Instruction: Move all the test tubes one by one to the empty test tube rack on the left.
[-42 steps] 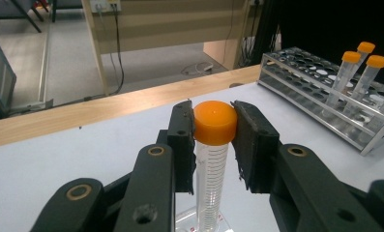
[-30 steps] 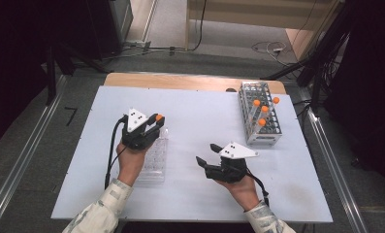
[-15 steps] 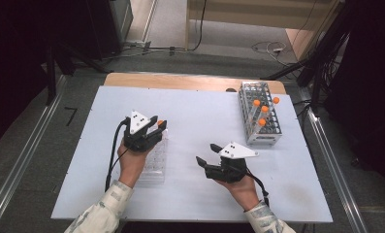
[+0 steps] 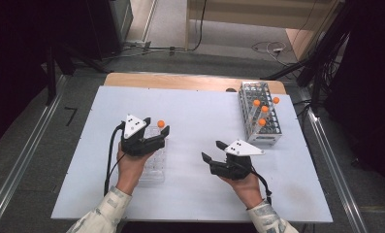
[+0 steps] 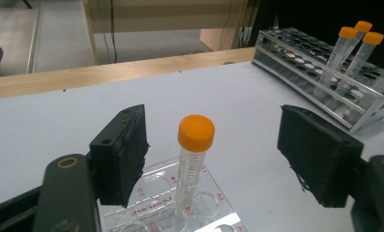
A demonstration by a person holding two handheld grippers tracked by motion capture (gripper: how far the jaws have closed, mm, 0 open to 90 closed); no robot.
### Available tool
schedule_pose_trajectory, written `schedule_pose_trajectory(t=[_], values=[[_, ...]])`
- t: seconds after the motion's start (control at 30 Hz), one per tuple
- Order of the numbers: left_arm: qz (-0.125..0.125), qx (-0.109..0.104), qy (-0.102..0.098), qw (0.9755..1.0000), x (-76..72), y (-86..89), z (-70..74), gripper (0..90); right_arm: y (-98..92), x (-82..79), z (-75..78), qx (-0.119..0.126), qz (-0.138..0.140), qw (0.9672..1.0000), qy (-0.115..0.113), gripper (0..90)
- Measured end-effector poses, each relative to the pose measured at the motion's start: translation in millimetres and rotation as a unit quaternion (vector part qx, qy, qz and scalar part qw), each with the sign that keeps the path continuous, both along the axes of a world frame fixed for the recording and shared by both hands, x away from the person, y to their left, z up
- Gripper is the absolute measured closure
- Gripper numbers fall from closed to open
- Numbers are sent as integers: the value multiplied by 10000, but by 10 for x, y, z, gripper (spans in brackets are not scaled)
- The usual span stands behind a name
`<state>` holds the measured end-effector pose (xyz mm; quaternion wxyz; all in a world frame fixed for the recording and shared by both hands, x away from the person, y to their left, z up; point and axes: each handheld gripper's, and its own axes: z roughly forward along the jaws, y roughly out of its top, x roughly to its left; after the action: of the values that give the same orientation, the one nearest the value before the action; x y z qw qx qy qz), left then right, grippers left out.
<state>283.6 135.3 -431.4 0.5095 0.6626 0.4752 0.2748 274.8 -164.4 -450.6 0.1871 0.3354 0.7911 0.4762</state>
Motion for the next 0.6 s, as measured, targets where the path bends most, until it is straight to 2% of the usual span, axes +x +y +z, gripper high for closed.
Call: schedule_pose_trajectory(t=[0.17,0.6], values=[[-74,-69,6,9999,-71,19,4,228,-86,36,20,27,-158,9999,-53,323],[27,-31,49,10000,-193,101,-17,207,-412,137,68,81,-697,9974,-136,328]])
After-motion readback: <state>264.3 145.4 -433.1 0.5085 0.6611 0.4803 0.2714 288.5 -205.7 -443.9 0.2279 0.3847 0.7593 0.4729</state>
